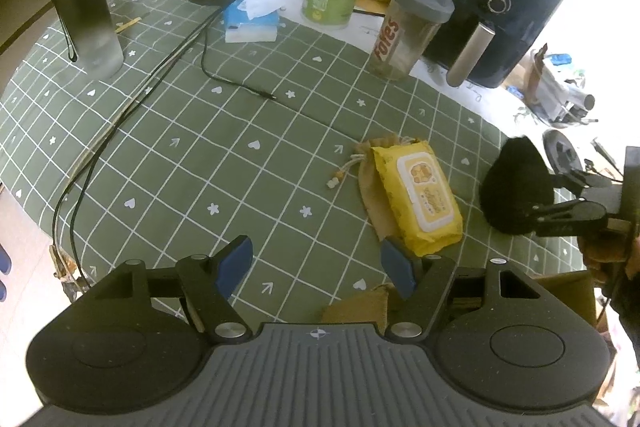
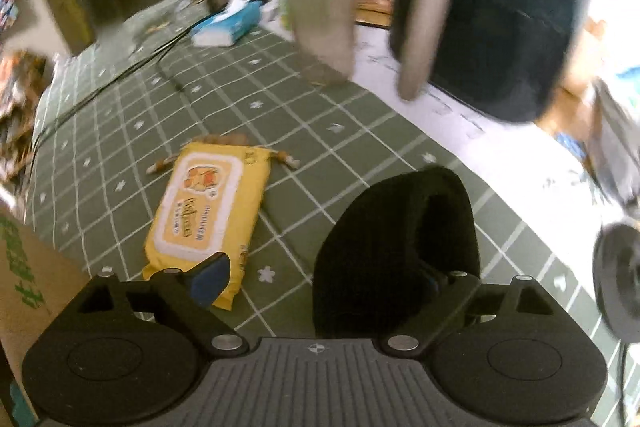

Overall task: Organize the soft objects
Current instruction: 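Lift the black hat off the table with the right gripper, then grasp the yellow wipes pack with the left gripper while the right gripper holds the black hat, then carry the yellow wipes pack into the box with the left gripper while the right gripper carries the hat, then lower the black hat into the box and open the right gripper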

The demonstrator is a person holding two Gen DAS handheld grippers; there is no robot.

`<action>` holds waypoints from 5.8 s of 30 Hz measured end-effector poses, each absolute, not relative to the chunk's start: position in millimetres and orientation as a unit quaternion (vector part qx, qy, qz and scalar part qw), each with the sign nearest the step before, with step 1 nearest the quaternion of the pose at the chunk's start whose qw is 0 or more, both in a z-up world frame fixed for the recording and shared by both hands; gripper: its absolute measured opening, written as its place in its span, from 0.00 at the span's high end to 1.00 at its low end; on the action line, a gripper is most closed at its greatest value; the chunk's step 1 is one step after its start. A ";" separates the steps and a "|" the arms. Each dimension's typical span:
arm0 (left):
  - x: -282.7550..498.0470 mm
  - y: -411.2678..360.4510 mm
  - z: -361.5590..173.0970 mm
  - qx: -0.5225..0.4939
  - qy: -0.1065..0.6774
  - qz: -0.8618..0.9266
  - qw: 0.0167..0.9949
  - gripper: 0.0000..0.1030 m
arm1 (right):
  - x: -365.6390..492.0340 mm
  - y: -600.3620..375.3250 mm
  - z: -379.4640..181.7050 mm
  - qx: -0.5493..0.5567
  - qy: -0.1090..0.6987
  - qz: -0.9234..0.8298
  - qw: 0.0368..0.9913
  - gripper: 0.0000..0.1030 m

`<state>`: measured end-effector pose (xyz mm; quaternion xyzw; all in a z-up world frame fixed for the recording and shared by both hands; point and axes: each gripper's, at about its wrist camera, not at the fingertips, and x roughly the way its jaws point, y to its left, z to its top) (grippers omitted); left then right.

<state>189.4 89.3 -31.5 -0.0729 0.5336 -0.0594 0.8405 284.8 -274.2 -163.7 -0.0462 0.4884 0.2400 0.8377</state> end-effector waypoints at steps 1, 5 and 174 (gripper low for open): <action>189.6 89.1 -31.5 -0.073 0.534 -0.060 0.840 0.32 | 284.6 -280.7 -165.3 -0.030 0.491 0.233 0.839 0.11; 190.1 87.8 -30.7 -0.073 0.532 -0.063 0.841 0.32 | 280.8 -307.2 -173.3 0.035 0.497 0.200 0.843 0.11; 113.6 25.4 19.2 -0.051 0.565 -0.177 0.804 0.42 | 69.5 -268.3 17.5 0.073 0.352 0.305 0.882 0.88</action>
